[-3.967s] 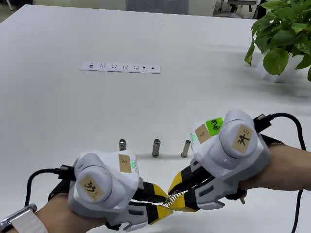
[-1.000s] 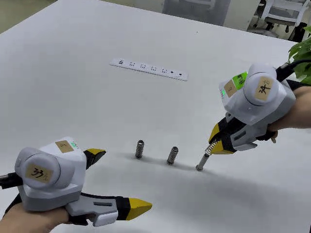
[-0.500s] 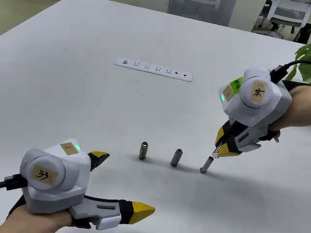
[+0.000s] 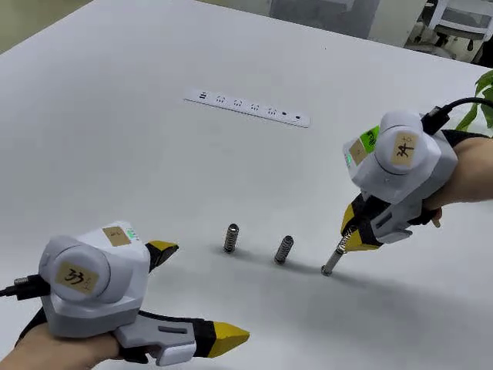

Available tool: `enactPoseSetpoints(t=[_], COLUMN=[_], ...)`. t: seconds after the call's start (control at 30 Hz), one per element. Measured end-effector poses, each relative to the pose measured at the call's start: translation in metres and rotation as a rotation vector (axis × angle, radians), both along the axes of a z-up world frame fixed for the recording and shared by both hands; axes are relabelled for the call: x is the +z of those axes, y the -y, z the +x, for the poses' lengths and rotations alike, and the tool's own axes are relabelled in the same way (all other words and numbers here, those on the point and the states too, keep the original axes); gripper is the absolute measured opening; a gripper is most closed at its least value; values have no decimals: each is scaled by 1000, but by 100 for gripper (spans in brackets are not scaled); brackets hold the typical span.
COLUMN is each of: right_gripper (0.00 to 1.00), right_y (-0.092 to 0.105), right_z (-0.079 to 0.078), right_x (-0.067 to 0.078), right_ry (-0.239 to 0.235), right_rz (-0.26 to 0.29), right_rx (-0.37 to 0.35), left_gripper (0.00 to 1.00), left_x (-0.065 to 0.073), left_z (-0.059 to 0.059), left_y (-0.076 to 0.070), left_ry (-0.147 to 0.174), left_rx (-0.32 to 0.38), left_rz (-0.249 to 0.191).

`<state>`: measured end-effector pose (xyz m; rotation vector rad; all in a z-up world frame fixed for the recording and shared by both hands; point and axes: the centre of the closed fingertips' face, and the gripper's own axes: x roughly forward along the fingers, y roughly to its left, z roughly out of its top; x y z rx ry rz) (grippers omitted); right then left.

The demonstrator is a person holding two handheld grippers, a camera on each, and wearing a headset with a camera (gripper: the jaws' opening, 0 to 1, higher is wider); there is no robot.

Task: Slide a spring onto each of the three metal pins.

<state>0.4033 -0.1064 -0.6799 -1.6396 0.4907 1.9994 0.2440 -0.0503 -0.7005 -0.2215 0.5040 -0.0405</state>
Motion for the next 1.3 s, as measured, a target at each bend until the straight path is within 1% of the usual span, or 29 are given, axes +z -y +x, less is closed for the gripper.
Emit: enactPoseSetpoints(t=[0.33, 0.6, 1.03, 1.3], right_gripper=[12, 12, 12, 12], right_y=[0, 1, 0, -1], right_z=[-4, -4, -4, -3], right_x=[-2, -9, -31, -45], right_ry=[3, 11, 39, 49], right_rz=[-11, -25, -55, -65], right_rx=[8, 12, 29, 28], left_gripper=[98, 97, 96, 96], left_x=[-1, -2, -3, -5], left_z=[0, -1, -1, -2], left_y=[0, -2, -2, 0], left_ry=[-8, -7, -10, -18], left_rx=[-6, -4, -6, -12], left_rz=[-1, -5, -11, -18])
